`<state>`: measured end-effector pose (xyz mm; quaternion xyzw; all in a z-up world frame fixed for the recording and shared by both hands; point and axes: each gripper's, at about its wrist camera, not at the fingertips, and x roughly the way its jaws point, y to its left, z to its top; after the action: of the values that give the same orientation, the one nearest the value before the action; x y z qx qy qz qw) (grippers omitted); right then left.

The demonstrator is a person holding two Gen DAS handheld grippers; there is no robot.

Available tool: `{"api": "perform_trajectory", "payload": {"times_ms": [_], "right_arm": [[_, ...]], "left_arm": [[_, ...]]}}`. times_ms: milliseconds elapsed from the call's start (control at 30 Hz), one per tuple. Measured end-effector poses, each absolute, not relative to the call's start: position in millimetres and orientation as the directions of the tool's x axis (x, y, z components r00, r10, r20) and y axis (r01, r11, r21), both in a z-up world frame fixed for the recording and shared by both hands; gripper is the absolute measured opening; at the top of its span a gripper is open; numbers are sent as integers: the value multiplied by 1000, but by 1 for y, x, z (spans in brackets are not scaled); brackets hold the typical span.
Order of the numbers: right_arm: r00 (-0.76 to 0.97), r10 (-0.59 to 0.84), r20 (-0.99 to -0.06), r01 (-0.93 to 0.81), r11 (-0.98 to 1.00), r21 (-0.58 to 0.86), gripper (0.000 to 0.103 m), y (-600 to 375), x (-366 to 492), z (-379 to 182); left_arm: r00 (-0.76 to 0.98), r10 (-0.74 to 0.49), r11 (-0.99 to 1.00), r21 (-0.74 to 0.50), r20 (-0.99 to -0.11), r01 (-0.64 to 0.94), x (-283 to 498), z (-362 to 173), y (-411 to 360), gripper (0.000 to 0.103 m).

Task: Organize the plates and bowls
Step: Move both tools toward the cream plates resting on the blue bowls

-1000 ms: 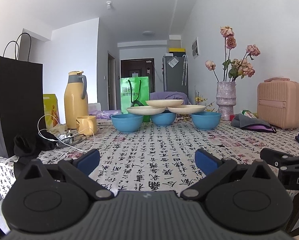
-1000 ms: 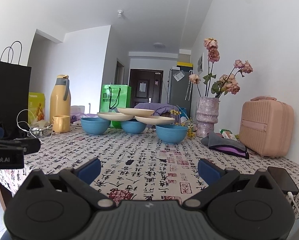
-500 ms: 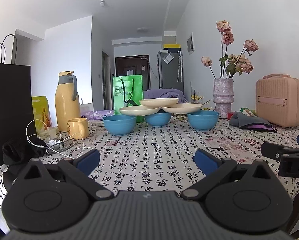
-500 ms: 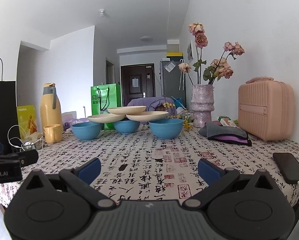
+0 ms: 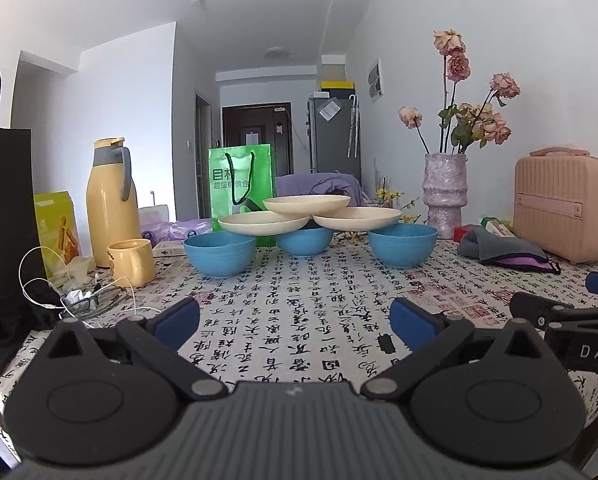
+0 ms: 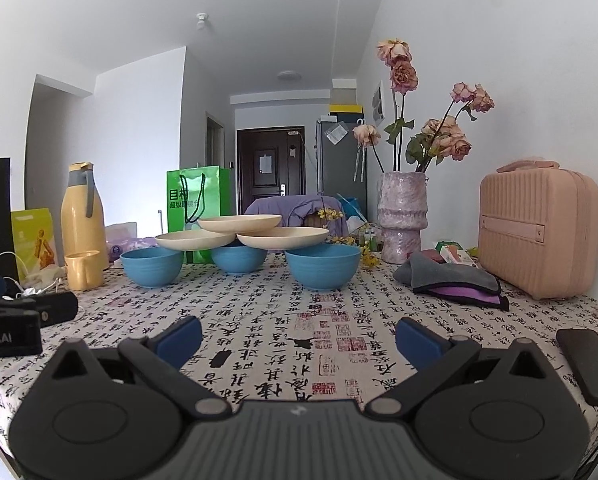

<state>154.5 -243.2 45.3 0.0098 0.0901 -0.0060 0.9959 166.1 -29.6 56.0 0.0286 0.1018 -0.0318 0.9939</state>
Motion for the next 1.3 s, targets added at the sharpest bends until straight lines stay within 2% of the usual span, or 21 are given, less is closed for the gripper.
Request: {"api": "perform_trajectory", "payload": {"times_ms": [367,600,933,1067,1300], "right_arm": [[982,15,-187,-4,998,62,103,-249,203,54],[983,8,-182,-12,1000,-23,103,-240,231,55],[979,38,-202,-36,999,12,103,-250,274,60],[974,91,-208,-77,994,75,103,-256,297,70],[961,134,-242,-113,988,101,103,-257,343,83]], "left_arm": [[982,-36,998,38,-184,44,206,62,-25,103],[982,-41,998,45,-186,50,238,63,-25,103],[975,-75,997,19,-211,81,280,64,-22,103],[971,-83,996,-6,-224,83,298,70,-19,103],[976,-59,997,33,-211,68,328,78,-21,103]]}}
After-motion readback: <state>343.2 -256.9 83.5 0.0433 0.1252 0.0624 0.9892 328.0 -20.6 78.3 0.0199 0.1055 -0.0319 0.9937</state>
